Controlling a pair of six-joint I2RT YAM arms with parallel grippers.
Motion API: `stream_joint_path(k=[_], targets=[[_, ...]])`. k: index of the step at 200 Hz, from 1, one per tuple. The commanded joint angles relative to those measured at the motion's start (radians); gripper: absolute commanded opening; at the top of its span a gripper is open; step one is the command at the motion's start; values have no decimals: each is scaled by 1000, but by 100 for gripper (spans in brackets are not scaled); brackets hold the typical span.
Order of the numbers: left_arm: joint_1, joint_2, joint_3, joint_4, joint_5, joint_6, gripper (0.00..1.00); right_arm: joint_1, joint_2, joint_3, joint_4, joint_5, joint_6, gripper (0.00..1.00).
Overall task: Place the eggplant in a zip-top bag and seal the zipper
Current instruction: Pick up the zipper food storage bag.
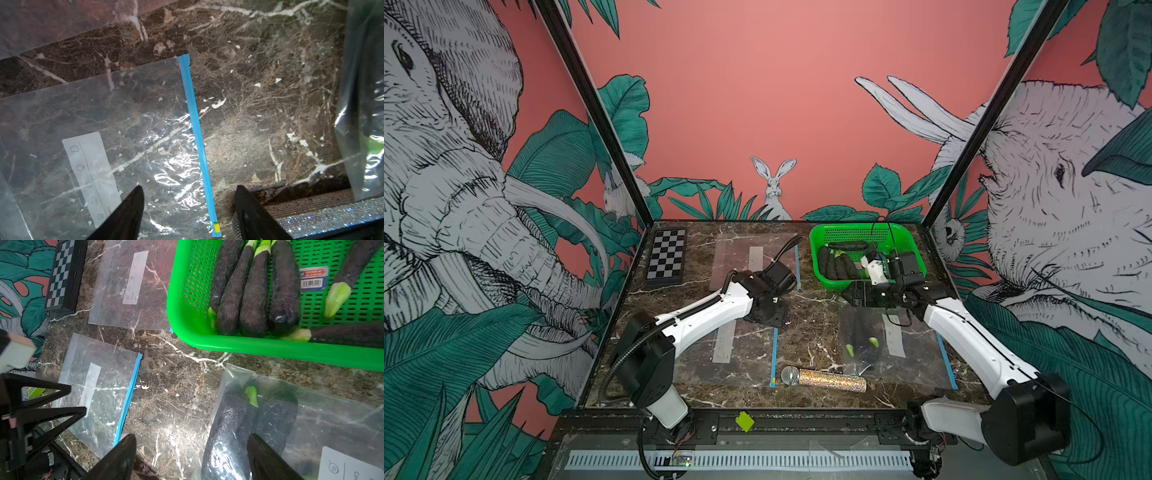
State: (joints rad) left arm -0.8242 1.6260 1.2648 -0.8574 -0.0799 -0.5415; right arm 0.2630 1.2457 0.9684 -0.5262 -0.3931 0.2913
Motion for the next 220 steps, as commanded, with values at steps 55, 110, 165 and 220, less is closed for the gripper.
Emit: stream_joint_path(k=[55, 110, 165, 220], targets=[[-15, 103, -76, 79, 26, -51, 60, 5, -35, -18, 48, 3, 35, 81], [-39, 167, -54, 99, 31, -43, 58, 5, -38, -37, 50, 7, 35, 81], [-41, 189, -62, 70, -21, -50, 47, 5, -35, -40, 50, 11, 27, 80], [-44, 199, -74, 97, -8, -45, 44, 5, -26, -49, 57, 8, 28, 80]])
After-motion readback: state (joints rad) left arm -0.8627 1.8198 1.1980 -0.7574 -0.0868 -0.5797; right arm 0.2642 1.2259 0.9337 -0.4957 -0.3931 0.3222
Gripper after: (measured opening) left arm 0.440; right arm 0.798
